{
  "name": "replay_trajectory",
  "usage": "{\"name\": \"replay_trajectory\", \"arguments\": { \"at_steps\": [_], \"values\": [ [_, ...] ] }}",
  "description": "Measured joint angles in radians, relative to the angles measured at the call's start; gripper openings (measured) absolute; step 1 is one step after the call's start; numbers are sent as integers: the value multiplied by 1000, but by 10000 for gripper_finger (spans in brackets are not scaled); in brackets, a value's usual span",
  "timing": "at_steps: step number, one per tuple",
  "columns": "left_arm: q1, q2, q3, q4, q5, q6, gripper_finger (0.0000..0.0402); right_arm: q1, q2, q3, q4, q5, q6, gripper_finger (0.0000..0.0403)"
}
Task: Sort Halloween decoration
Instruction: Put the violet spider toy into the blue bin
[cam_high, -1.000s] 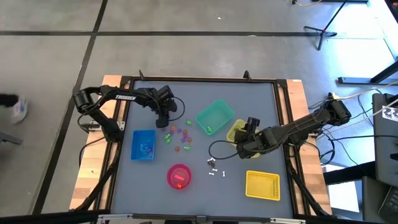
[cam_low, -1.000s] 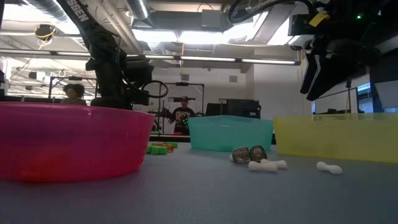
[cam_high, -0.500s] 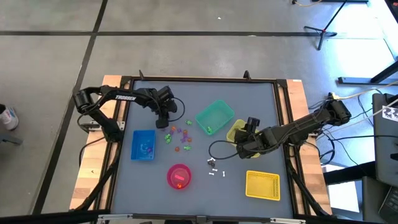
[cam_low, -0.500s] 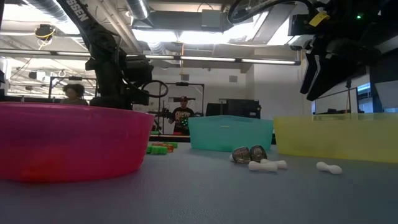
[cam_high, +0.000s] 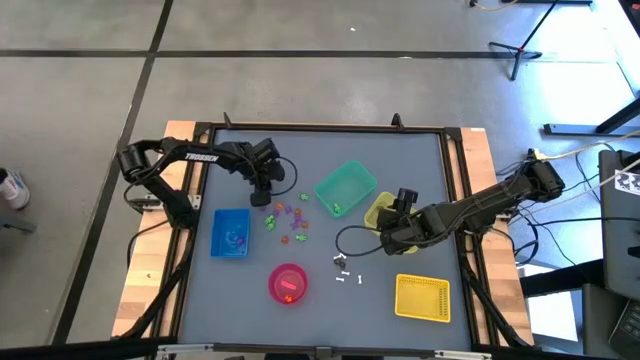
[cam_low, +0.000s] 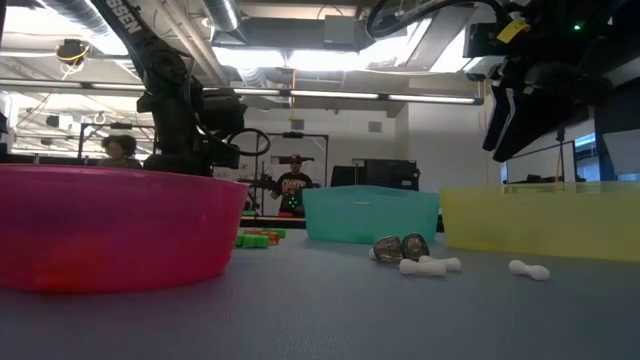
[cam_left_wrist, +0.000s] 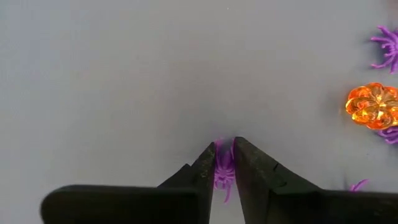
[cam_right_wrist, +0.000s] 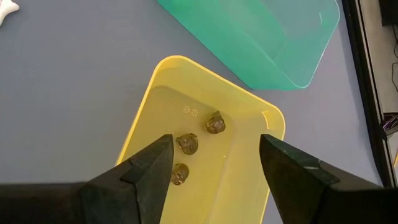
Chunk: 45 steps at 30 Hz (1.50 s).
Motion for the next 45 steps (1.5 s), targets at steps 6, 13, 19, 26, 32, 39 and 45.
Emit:
{"name": "replay_trajectory", "arguments": {
  "at_steps": [6, 13, 19, 26, 32, 39, 45],
  "values": [
    [0, 0, 0, 0, -1, 0, 23, 0, 0, 0, 0, 0, 0, 237],
    [0, -1, 2, -5, 2, 0, 9, 0, 0, 0, 0, 0, 0, 237],
    [-3, 7, 72, -83, 16, -7, 4, 0, 0, 0, 0, 0, 0, 237],
    [-18, 6, 179, -198, 16, -7, 3, 0, 0, 0, 3, 0, 0, 237],
    [-47, 5, 287, -402, 26, -8, 3, 0, 0, 0, 4, -1, 0, 237],
    [-138, 3, 326, -629, 70, -103, 3, 0, 0, 0, 7, -2, 0, 237],
    [-249, 2, 325, -753, 99, -161, 3, 0, 0, 0, 26, -2, 0, 237]
  ]
}}
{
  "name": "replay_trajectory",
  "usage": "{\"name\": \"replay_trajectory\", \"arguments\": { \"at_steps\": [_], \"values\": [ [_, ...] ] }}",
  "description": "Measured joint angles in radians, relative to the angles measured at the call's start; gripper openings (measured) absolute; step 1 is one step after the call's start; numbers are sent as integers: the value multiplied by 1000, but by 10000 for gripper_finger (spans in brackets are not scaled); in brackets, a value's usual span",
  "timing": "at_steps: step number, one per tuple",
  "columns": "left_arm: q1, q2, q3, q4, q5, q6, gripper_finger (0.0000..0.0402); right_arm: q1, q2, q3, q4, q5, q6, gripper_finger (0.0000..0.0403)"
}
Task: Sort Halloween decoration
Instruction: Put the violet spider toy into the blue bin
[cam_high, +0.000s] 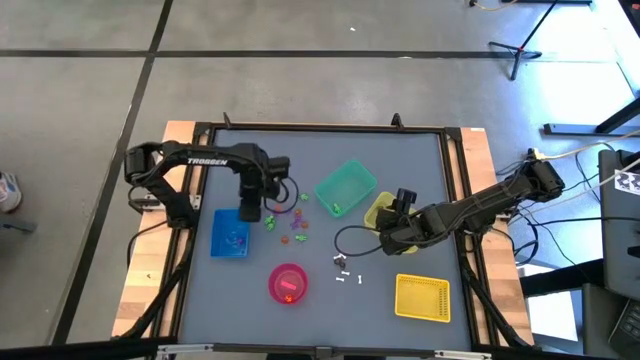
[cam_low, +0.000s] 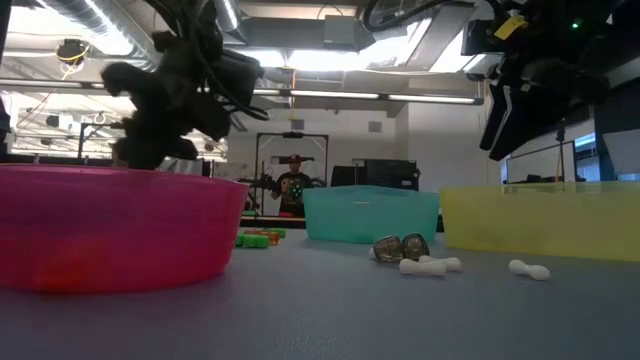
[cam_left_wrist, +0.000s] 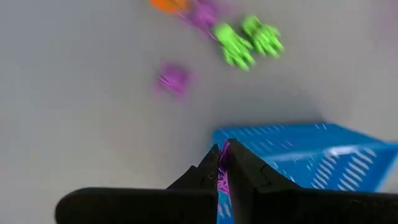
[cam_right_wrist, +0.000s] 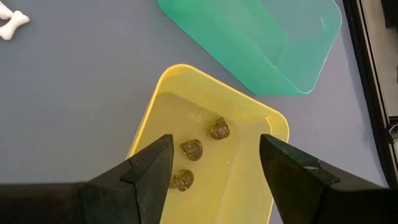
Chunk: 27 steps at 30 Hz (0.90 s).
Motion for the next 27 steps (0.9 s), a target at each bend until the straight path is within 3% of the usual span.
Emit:
{"name": "replay_trajectory", "arguments": {
  "at_steps": [11, 16, 27],
  "values": [
    [-141, -1, 0, -68, -12, -98, 3, 0, 0, 0, 0, 0, 0, 237],
    [-166, -1, 0, -67, -57, -181, 3, 0, 0, 0, 0, 0, 0, 237],
    [-173, -2, 0, -67, -60, -186, 8, 0, 0, 0, 0, 0, 0, 237]
  ]
}}
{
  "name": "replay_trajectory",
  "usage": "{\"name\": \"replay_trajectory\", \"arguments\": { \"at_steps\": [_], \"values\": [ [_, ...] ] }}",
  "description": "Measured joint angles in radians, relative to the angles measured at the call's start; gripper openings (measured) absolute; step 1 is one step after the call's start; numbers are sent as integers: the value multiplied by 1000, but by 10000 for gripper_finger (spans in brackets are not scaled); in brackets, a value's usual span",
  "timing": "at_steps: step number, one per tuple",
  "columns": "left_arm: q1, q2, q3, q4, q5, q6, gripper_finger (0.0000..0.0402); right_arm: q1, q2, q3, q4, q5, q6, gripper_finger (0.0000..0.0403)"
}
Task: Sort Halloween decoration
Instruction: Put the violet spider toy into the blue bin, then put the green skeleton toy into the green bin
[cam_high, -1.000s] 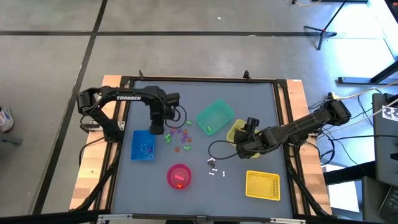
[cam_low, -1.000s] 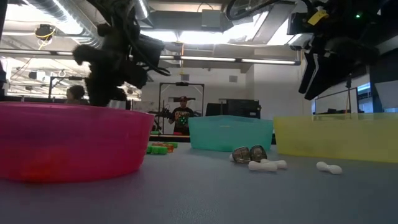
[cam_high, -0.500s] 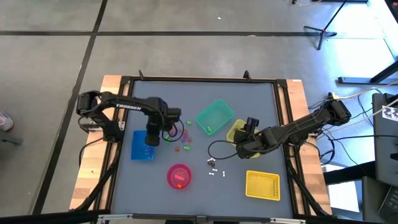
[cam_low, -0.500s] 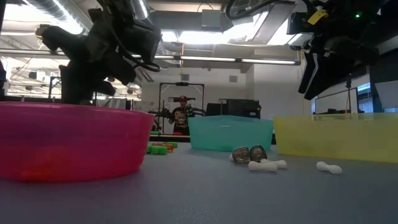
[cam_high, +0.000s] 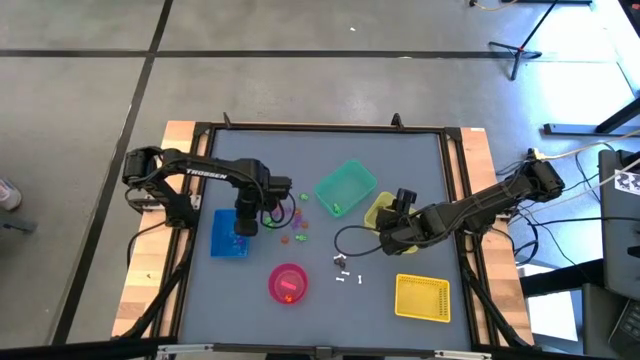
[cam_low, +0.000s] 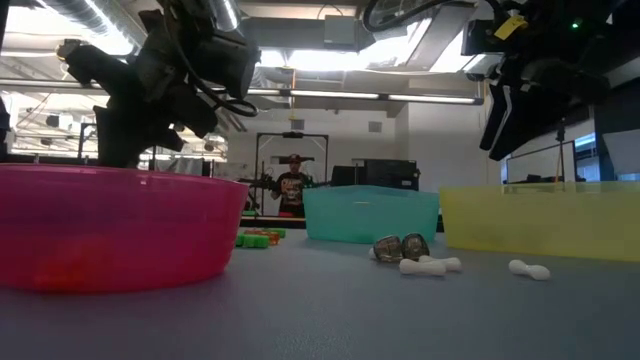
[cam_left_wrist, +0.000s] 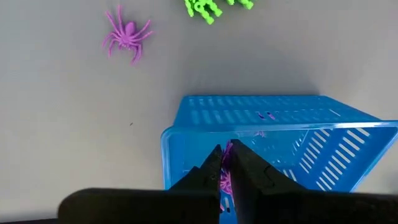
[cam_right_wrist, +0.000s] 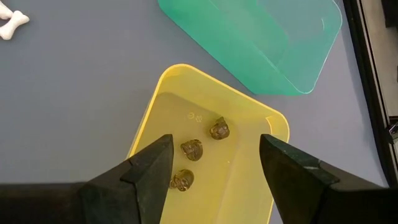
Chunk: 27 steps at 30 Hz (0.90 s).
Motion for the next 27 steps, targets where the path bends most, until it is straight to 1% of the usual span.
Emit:
{"name": "replay_trajectory", "arguments": {
  "at_steps": [12, 27],
  "values": [
    [0, 0, 0, 0, 0, -1, 72, 0, 0, 0, 0, 0, 0, 237],
    [0, -1, 0, 2, 0, 0, 118, 0, 0, 0, 0, 0, 0, 237]
  ]
}}
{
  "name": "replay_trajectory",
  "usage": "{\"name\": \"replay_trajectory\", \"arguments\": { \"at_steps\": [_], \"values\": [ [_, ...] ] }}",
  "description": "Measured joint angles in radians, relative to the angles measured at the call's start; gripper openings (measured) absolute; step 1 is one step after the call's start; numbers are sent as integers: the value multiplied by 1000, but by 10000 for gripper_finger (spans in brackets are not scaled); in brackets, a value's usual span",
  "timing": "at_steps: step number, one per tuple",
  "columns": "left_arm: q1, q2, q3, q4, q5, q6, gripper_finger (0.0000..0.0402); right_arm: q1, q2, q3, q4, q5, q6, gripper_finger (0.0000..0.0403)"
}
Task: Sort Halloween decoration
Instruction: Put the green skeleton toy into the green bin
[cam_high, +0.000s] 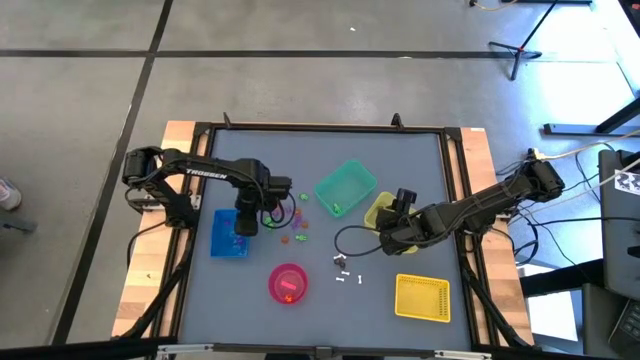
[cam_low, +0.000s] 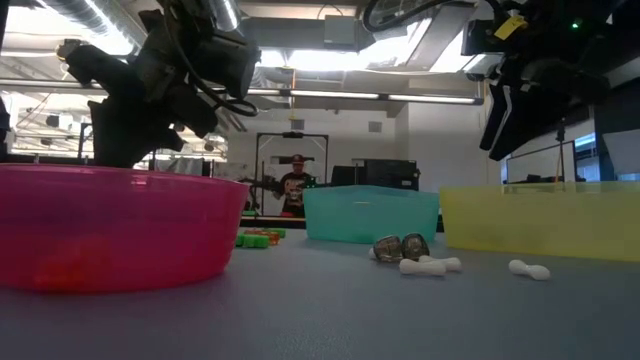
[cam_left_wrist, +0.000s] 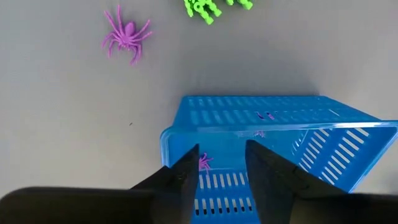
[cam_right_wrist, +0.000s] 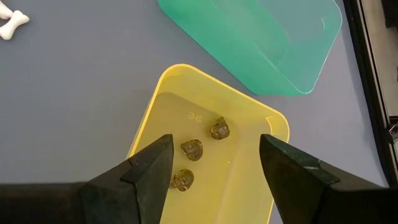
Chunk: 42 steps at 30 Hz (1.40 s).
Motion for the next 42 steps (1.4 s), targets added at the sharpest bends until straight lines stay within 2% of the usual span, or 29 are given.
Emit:
{"name": "replay_trajectory", "arguments": {
  "at_steps": [16, 24, 29, 36, 42],
  "values": [
    [31, 0, 4, -62, 0, 87, 120, 0, 0, 0, 0, 0, 0, 237],
    [60, 0, 133, -45, 0, 164, 119, 0, 0, 0, 0, 0, 0, 237],
    [69, -1, 212, 115, -8, 200, 119, 0, 0, 0, 0, 0, 0, 237],
    [68, 5, 217, 447, -9, 219, 119, 0, 0, 0, 0, 0, 0, 237],
    [70, 15, 217, 511, -61, 283, 119, 0, 0, 0, 0, 0, 0, 237]
  ]
}}
